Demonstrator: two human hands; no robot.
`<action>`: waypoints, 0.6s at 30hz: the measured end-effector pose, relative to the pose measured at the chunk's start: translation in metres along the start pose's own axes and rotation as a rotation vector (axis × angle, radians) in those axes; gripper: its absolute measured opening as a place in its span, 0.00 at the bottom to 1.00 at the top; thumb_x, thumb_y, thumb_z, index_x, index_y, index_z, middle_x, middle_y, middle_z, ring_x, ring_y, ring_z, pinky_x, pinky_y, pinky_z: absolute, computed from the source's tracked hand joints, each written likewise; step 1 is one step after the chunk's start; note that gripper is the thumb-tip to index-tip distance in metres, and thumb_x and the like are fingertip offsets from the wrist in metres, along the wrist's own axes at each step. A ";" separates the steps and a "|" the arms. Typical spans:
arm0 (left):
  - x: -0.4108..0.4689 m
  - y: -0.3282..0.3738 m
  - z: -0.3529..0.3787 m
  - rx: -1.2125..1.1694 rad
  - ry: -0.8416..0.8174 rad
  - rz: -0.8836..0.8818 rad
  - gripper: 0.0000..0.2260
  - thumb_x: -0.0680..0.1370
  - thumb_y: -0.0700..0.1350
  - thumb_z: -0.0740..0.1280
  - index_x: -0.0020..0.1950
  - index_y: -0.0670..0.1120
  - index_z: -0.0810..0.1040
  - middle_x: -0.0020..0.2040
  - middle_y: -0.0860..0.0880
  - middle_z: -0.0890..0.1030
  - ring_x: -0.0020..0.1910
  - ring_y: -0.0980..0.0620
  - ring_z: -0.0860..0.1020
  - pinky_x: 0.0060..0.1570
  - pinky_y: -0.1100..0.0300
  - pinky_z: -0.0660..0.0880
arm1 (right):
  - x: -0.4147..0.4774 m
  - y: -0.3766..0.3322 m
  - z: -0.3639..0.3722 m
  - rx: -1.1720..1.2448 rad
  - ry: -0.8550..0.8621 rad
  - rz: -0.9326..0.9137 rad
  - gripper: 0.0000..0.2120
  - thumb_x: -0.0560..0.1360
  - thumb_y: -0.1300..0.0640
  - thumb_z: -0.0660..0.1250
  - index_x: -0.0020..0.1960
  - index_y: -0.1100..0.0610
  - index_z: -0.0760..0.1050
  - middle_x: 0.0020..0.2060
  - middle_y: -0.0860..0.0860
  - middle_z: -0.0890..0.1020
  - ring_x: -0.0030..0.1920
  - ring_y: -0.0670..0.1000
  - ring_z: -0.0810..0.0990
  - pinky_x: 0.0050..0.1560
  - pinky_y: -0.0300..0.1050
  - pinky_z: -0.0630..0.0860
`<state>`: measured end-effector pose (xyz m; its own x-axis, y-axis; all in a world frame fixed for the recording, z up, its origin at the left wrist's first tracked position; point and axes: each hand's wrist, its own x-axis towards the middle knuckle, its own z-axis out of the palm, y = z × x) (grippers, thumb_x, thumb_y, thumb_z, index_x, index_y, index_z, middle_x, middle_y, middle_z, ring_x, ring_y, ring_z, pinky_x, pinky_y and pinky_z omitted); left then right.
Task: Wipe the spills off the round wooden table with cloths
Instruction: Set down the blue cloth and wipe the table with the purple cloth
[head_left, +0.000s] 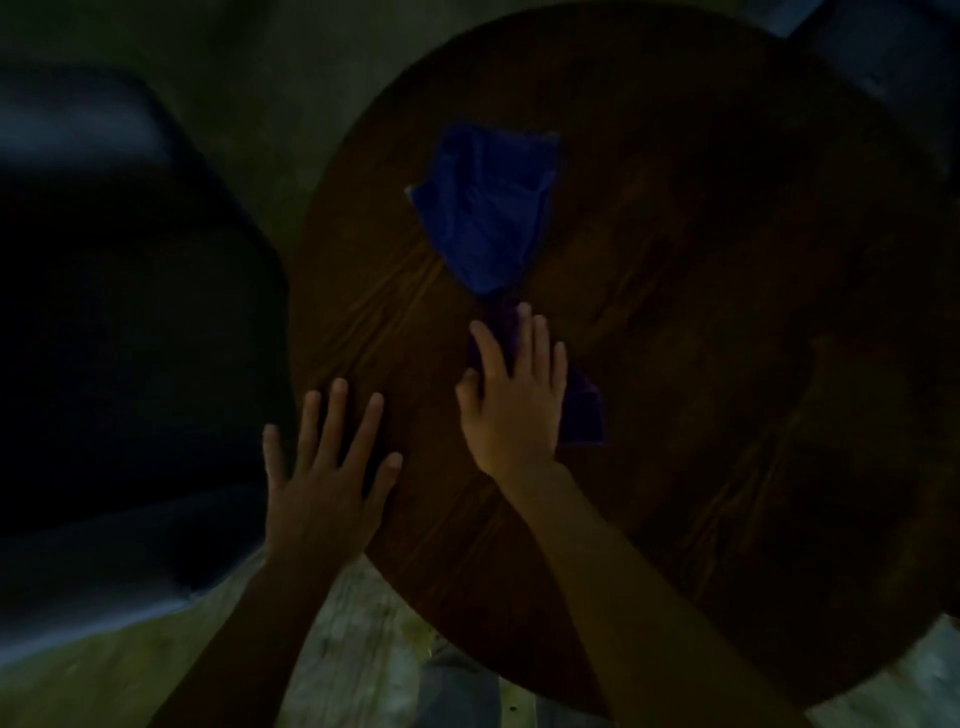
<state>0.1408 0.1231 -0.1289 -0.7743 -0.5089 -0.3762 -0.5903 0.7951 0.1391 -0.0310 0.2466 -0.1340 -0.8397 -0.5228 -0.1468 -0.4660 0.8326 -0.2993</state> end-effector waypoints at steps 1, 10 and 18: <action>-0.003 0.001 0.002 -0.009 0.009 -0.006 0.32 0.79 0.68 0.36 0.82 0.58 0.44 0.83 0.48 0.42 0.81 0.46 0.41 0.77 0.32 0.44 | -0.002 -0.015 0.004 0.009 -0.014 -0.044 0.26 0.82 0.44 0.55 0.80 0.43 0.58 0.83 0.56 0.51 0.82 0.58 0.49 0.80 0.60 0.48; -0.016 0.008 0.010 -0.030 0.021 -0.005 0.31 0.81 0.66 0.44 0.82 0.55 0.50 0.83 0.45 0.49 0.82 0.42 0.48 0.75 0.32 0.54 | -0.009 -0.052 0.019 0.048 -0.047 -0.112 0.26 0.84 0.42 0.54 0.80 0.44 0.57 0.83 0.57 0.49 0.83 0.58 0.47 0.80 0.60 0.49; -0.022 0.017 -0.003 -0.030 -0.040 -0.024 0.35 0.78 0.67 0.40 0.82 0.54 0.45 0.82 0.46 0.39 0.81 0.43 0.39 0.77 0.35 0.50 | -0.004 -0.046 -0.008 0.021 -0.266 -0.153 0.32 0.83 0.37 0.53 0.82 0.42 0.44 0.82 0.57 0.38 0.82 0.58 0.38 0.81 0.61 0.45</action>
<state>0.1467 0.1466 -0.1155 -0.7505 -0.5133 -0.4163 -0.6153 0.7725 0.1568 -0.0085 0.2117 -0.1124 -0.6568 -0.6735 -0.3390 -0.5730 0.7381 -0.3562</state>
